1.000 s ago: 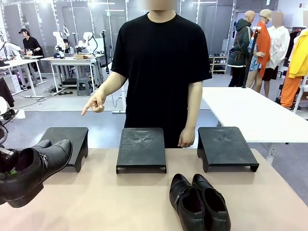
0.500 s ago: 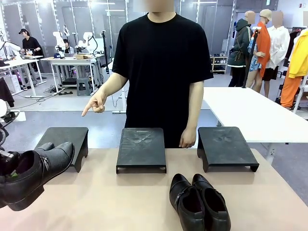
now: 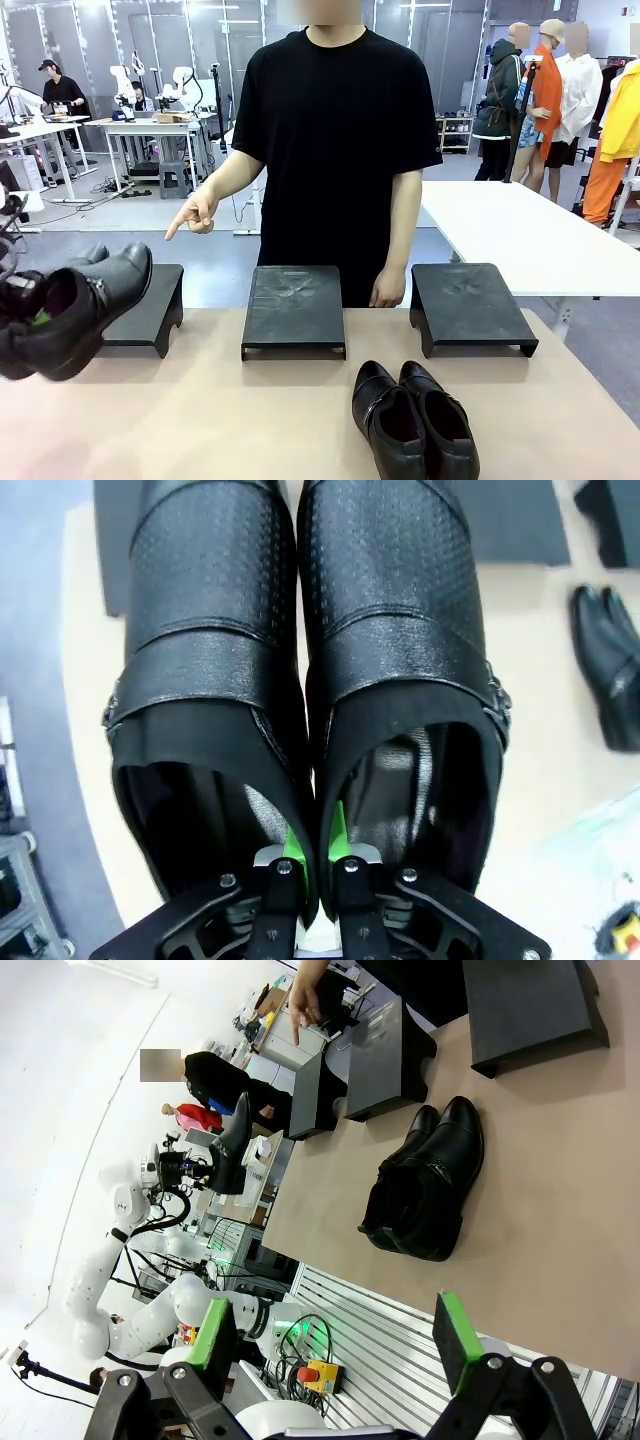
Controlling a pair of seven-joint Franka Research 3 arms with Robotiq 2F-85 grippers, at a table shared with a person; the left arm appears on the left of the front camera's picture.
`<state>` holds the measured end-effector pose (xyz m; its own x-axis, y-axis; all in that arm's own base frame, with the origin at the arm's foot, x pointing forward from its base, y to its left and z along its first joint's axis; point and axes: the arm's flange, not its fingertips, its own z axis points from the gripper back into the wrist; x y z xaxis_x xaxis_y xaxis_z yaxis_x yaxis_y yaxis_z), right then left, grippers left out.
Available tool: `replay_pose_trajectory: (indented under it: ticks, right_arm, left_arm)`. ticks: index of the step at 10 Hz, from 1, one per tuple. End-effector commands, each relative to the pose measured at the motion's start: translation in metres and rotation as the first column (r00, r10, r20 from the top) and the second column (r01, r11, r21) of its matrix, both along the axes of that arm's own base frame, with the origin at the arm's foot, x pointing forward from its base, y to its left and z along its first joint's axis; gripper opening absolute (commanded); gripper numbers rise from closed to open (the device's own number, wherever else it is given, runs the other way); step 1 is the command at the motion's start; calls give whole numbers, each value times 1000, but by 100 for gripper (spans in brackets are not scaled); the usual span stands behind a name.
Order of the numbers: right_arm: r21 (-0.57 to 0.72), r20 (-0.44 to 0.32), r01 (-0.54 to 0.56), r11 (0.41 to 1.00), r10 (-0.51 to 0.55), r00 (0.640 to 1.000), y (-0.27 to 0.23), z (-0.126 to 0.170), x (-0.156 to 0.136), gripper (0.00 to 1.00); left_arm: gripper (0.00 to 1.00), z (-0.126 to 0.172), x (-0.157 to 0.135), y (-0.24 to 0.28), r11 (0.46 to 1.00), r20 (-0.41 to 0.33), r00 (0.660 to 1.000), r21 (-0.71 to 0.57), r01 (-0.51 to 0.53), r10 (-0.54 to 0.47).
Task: Place the shoes on the stand as instructed by the person.
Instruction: Pick up one pair of Shoes and place it on the Shoes Stand indicated by the person.
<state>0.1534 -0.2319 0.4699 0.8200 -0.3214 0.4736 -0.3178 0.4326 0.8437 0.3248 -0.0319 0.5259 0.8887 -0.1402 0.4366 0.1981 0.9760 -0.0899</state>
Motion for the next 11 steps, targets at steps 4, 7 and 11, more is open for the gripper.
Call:
replay_pose_trajectory:
  ticks: [4,7,11]
  right_arm:
    - [-3,24,-2,1000,2,1000,0,2,0,100]
    - [-3,24,-2,1000,2,1000,0,2,0,100]
    - [-3,24,-2,1000,2,1000,0,2,0,100]
  left_arm:
    - [8,-4,121,15,991,120,992,130,-39,23]
    - [8,-28,172,24,993,150,989,121,-12,-7]
    - [8,-66,220,40,985,161,982,125,-122,101]
